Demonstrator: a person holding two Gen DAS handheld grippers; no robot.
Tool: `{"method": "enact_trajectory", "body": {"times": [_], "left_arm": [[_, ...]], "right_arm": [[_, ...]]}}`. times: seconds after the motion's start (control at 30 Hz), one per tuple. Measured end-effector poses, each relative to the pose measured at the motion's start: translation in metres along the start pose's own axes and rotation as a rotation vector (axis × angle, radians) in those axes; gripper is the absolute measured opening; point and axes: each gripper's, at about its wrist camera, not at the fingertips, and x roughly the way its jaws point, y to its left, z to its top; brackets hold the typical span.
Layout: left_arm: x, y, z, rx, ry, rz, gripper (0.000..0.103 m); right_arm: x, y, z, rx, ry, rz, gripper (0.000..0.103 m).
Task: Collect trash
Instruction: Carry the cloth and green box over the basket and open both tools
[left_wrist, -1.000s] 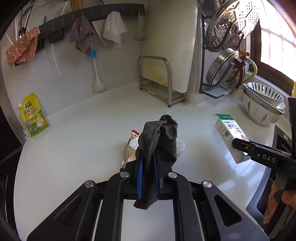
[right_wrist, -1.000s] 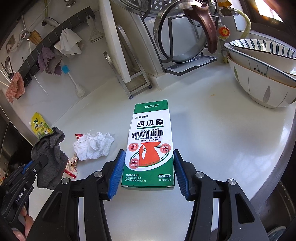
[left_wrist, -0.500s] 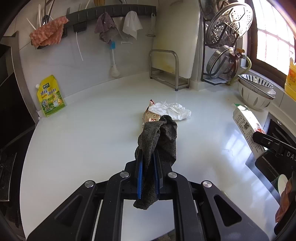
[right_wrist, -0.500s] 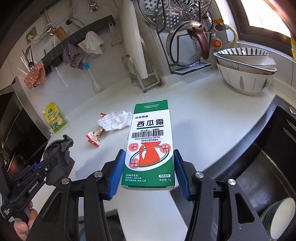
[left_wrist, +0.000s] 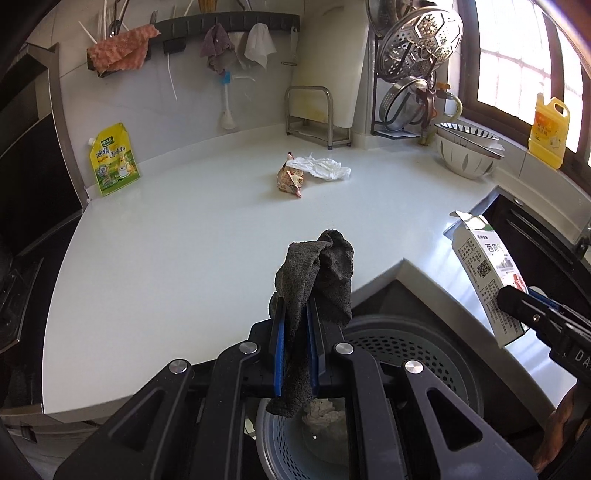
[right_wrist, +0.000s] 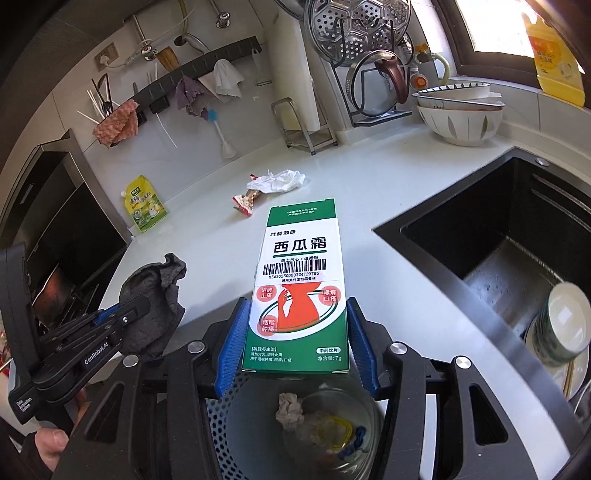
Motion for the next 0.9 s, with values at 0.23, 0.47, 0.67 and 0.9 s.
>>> {"method": "enact_trajectory", "body": {"times": [0.23,0.47,0.67,0.9], "left_arm": [[-0.012,-0.004,-0.031,0.007,0.007,-0.015,0.011],[-0.011,-0.013,-0.056,0.010,0.041,-0.066,0.011],[-0.006,-0.018,-0.076,0.020,0.074,-0.084,0.011],[0.010,-0.022,-0.089,0.021,0.132,-0.091,0.011]], "right_arm": [[-0.021,0.013,-0.044,-0.018,-0.005,-0.016,0.051],[-0.023,0.022,-0.068,-0.041,0.017,-0.030,0.051],[-0.017,0.025,-0.087,-0.050,0.051,-0.044,0.051],[-0.009,0.021,-0.099,-0.038,0.089,-0.047,0.051]]}}
